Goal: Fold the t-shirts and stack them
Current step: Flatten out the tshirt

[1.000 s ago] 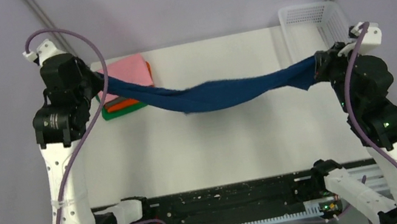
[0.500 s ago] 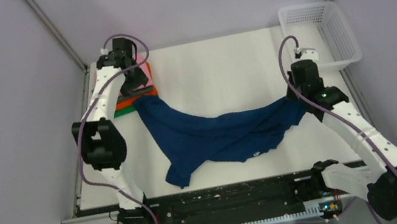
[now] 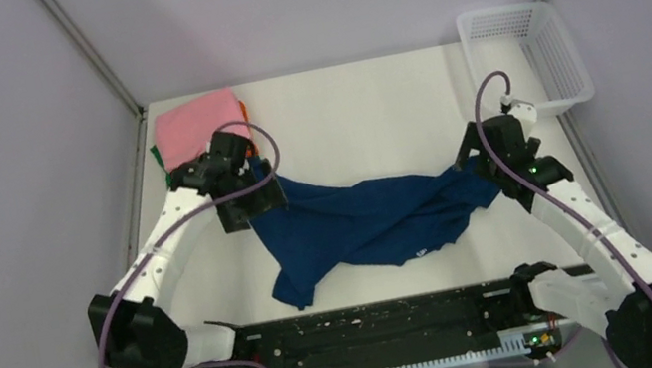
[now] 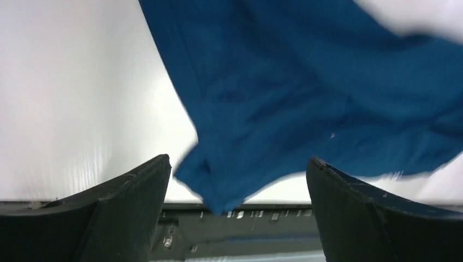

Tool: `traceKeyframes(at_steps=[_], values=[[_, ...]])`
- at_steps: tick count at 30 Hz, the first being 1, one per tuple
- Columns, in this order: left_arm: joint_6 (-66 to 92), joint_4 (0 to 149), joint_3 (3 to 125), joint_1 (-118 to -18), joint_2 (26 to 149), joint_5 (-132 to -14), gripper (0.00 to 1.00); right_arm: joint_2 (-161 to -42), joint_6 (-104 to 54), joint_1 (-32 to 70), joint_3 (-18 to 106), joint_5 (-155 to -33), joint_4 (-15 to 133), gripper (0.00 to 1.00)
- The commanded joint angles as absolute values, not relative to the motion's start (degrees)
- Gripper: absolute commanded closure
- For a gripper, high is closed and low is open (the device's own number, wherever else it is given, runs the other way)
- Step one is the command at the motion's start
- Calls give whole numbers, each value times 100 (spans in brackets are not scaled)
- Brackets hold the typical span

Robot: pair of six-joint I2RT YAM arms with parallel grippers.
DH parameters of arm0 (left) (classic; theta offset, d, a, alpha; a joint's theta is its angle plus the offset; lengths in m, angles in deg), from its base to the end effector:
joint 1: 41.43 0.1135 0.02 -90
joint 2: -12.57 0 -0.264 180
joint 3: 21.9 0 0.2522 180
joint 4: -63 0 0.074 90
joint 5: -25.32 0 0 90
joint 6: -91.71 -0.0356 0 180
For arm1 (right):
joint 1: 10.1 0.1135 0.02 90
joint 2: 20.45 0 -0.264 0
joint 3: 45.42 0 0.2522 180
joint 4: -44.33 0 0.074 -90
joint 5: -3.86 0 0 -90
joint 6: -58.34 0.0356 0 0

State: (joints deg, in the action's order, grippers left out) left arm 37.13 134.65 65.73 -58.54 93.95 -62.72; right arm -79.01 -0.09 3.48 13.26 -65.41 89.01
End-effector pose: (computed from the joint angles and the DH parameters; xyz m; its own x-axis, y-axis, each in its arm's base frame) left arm 0.2649 -0.0803 0.3023 -0.8707 -0.3380 -0.3573 -0.2751 0.9369 -0.2159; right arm 0.2080 0.0373 0.2640 -0.5677 0.3666 -0.7371 0.3788 0.9113 0.1614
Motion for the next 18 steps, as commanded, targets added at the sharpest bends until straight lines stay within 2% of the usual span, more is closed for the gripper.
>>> traceKeyframes(at_steps=[1, 7, 12, 18], values=[[3710, 13607, 5147, -6417, 8558, -6985, 1, -7165, 476, 290, 932, -6306, 9000, 1], [3618, 13276, 3637, -6780, 7557, -7827, 3, -6493, 725, 286, 441, -6431, 9144, 1], [3637, 12678, 3168, -6823, 7366, -8389, 20, -6119, 956, 285, 89, -6562, 9153, 1], [3714, 12267, 3133, -6861, 7911, -8528, 35, -6112, 780, 284, 209, -6418, 9220, 1]])
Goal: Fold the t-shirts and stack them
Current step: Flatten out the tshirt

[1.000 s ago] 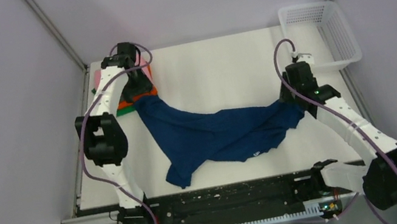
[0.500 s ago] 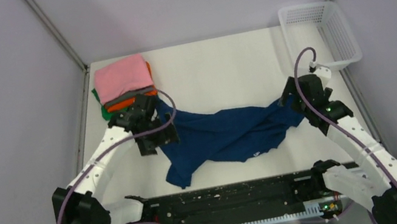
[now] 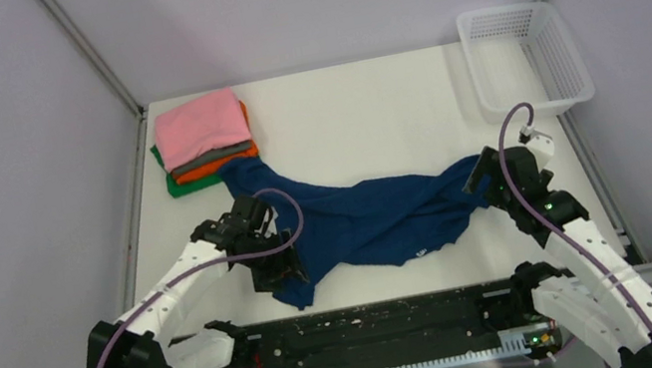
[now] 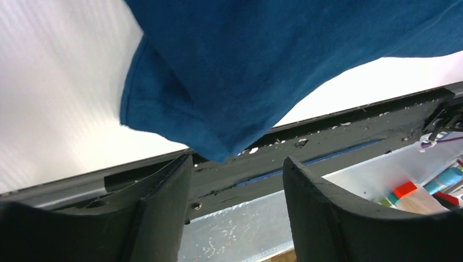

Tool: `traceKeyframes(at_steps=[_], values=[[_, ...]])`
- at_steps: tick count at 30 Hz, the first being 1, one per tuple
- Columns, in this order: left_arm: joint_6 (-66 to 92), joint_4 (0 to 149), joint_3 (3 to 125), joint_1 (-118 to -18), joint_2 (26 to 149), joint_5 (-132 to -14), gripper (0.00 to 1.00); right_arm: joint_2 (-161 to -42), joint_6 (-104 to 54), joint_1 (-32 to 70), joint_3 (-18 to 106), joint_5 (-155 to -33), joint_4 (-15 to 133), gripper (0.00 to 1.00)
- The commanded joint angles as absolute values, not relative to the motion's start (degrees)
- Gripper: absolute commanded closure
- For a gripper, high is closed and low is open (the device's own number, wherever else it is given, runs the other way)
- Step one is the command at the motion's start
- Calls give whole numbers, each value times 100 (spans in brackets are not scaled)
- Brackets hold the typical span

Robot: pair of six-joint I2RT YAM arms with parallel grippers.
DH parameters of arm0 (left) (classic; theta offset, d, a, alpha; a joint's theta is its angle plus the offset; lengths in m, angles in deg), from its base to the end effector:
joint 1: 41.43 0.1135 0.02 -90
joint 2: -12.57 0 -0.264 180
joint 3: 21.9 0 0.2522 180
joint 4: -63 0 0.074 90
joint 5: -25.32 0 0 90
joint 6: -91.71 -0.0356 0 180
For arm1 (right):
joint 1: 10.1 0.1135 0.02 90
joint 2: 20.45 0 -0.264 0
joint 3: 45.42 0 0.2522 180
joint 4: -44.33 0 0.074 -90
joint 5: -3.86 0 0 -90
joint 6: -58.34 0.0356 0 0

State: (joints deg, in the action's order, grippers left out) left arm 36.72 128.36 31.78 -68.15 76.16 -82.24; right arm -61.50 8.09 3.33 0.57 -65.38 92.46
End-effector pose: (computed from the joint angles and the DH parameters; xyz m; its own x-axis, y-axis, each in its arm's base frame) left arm 0.1546 -0.0898 0.2021 -0.9928 -0.1126 -0.0409 -0.0884 0.9187 -0.3849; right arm 0.1492 0.0227 0.2352 -0.4900 0.4977 -0.7157 0.4520 0.8471 0.2797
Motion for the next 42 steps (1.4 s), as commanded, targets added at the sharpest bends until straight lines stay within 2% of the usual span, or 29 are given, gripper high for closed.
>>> traceKeyframes(at_steps=[1, 12, 15, 20, 24, 29, 34, 39, 42], values=[[3740, 12224, 3136, -6870, 7999, -8534, 35, -6157, 736, 283, 240, -6402, 9228, 1], [3831, 11900, 3175, -7149, 8720, -8597, 41, -6495, 478, 284, 345, -6340, 9245, 1], [3848, 11932, 3214, -7184, 8786, -8497, 53, -6517, 427, 291, 356, -6229, 9213, 1], [3895, 12271, 3474, -7184, 8660, -8288, 90, -6694, 310, 288, 356, -6167, 9186, 1], [3912, 12643, 3801, -7185, 8493, -8087, 100, -6868, 280, 284, 344, -6065, 9184, 1], [3954, 13018, 4295, -7178, 8313, -7849, 100, -7147, 420, 145, 305, -5855, 9195, 1], [3956, 13190, 4702, -7182, 8200, -7748, 100, -7494, 332, -395, 332, -6316, 9020, 1], [4106, 13380, 5025, -7168, 8162, -7372, 100, -7877, 76, -1138, 291, -6868, 8384, 8], [4183, 13256, 5150, -7166, 8100, -7285, 100, -8161, 117, -1609, 288, -7704, 7884, 14]])
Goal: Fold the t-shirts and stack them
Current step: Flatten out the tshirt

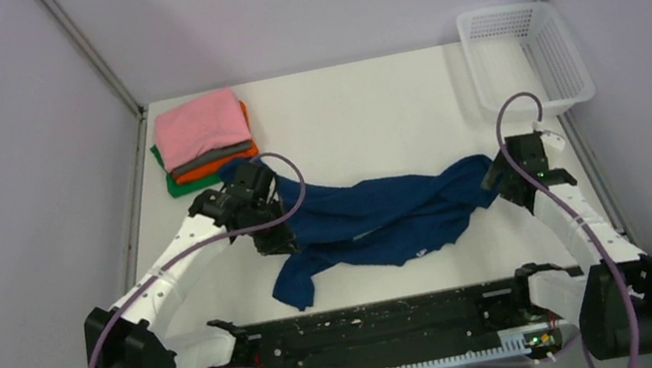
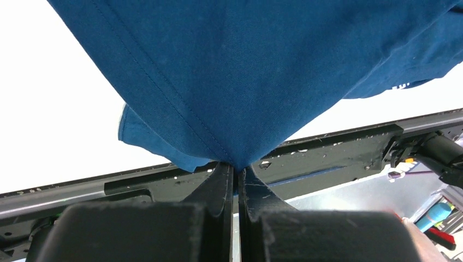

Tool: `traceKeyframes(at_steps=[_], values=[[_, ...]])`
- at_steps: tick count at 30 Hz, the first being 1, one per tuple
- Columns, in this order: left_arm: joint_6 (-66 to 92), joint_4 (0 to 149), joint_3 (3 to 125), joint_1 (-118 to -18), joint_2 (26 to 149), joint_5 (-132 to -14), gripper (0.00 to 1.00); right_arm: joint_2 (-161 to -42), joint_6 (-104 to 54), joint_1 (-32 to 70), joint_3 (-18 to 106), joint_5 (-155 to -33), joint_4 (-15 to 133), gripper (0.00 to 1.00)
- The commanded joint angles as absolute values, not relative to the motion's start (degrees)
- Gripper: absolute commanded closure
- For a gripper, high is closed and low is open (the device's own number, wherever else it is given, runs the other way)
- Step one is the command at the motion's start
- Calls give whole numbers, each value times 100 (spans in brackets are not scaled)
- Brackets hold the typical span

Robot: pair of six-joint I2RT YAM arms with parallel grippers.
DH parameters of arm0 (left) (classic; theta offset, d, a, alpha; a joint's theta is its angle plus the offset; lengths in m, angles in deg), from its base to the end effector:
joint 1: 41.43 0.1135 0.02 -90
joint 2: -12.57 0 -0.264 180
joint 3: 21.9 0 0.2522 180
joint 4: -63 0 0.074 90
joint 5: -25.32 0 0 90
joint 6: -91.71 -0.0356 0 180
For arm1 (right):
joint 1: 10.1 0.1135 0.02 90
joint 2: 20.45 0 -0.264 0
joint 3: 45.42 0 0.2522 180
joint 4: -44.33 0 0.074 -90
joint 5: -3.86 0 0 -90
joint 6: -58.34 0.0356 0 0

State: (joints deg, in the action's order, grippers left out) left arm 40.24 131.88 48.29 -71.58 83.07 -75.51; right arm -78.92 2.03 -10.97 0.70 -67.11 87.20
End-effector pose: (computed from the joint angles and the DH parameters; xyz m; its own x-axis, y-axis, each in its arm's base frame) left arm 0.1893 -0.1177 0.2591 -0.9756 -0.1409 -0.1685 -0.0724 0.9306 -0.3587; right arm 0.1895 -0.0145 0.1962 -0.5722 0.5331 -0.6232 0.6222 0.7772 0.0936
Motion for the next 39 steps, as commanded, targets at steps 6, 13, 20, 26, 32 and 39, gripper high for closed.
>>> traceKeyframes(at_steps=[6, 13, 20, 26, 32, 39], values=[[4318, 13258, 5208, -7157, 8056, -7178, 100, -8827, 468, -1923, 565, -8537, 7128, 23], [4390, 13281, 5085, -7132, 8023, -7066, 100, -9873, 529, -1933, 903, -8434, 6629, 33], [4442, 13334, 5060, -7093, 8067, -6947, 100, -10507, 642, -1942, 749, -8327, 6172, 38], [4642, 13365, 4858, -7018, 7865, -6757, 100, -11059, 510, -1937, 699, -8556, 5882, 79], [4713, 13474, 5350, -6964, 7550, -6418, 100, -10268, 100, -1933, 788, -9084, 5798, 100], [4241, 13714, 7166, -6939, 7242, -5189, 100, -8042, -763, -1933, 1826, -9262, 6825, 100]])
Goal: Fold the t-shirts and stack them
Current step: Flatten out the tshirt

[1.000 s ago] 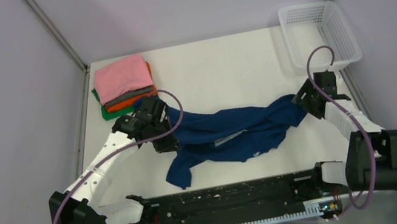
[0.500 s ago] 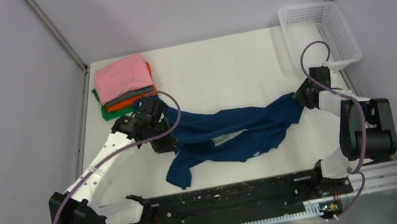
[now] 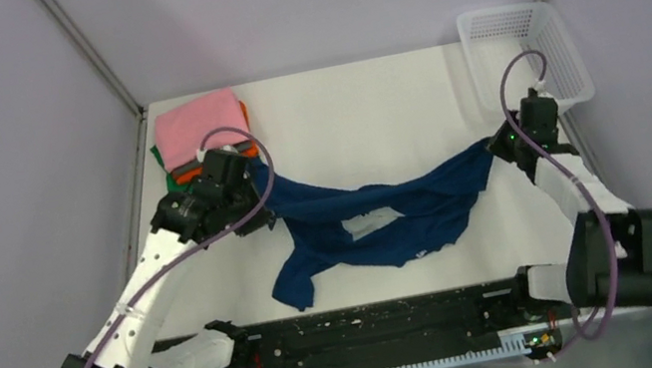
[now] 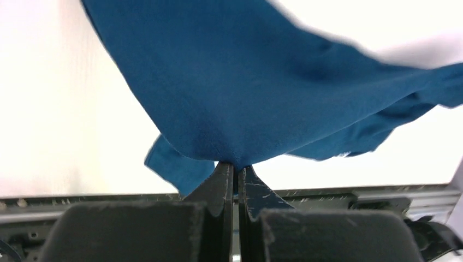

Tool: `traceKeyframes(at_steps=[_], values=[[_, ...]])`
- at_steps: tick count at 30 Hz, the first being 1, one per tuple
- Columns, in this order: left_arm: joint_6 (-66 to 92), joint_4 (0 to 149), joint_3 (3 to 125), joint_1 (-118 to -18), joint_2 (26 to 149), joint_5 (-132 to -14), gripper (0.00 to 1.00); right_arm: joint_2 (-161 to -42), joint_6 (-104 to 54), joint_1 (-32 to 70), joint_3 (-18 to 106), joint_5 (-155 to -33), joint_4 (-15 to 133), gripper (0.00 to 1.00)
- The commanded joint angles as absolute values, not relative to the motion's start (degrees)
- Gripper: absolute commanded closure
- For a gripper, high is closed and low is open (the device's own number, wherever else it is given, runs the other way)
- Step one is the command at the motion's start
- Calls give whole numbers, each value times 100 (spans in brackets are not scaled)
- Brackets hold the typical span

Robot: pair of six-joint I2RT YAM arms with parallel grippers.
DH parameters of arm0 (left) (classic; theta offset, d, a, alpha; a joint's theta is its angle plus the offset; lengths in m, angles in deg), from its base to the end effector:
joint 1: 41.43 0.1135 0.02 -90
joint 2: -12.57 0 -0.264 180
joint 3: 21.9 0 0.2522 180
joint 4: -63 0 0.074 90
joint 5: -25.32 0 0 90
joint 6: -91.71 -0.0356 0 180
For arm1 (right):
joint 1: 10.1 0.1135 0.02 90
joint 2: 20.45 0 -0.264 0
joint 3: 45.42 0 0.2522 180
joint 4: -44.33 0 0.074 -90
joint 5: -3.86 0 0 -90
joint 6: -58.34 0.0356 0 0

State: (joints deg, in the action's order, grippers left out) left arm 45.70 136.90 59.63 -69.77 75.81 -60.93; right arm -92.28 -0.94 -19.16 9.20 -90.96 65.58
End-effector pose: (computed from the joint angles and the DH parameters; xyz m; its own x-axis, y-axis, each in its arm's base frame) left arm 0.1793 -0.0941 0.3380 -0.8290 -0.3403 -0.4439 -0.1870 0.9166 -0.3535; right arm 0.2615 -0.0387 0.2216 -0.4811 0.5922 -0.6465 0.3928 0.8048 0.4449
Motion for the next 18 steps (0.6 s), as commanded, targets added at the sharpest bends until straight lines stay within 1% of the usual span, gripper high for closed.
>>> traceKeyframes(at_steps=[1, 4, 8, 11, 14, 18], values=[[4121, 13720, 7483, -6938, 7240, -5077, 100, -7837, -907, -1931, 2098, -9275, 7028, 100], [3786, 13736, 8563, -6945, 7286, -4903, 100, -7398, -1088, -1932, 3008, -9383, 7670, 100], [3273, 13583, 9957, -6938, 7354, -4897, 100, -7019, -1110, -1933, 4146, -9630, 7824, 100], [2911, 13307, 10692, -6945, 7237, -5114, 100, -6913, -1254, -1933, 5076, -9476, 8132, 100], [2907, 12890, 10835, -6943, 6902, -5179, 100, -6780, -1370, -1933, 5866, -9290, 8309, 100], [2838, 12267, 10603, -6944, 6344, -5818, 100, -6612, -1583, -1933, 6515, -9151, 8353, 100]])
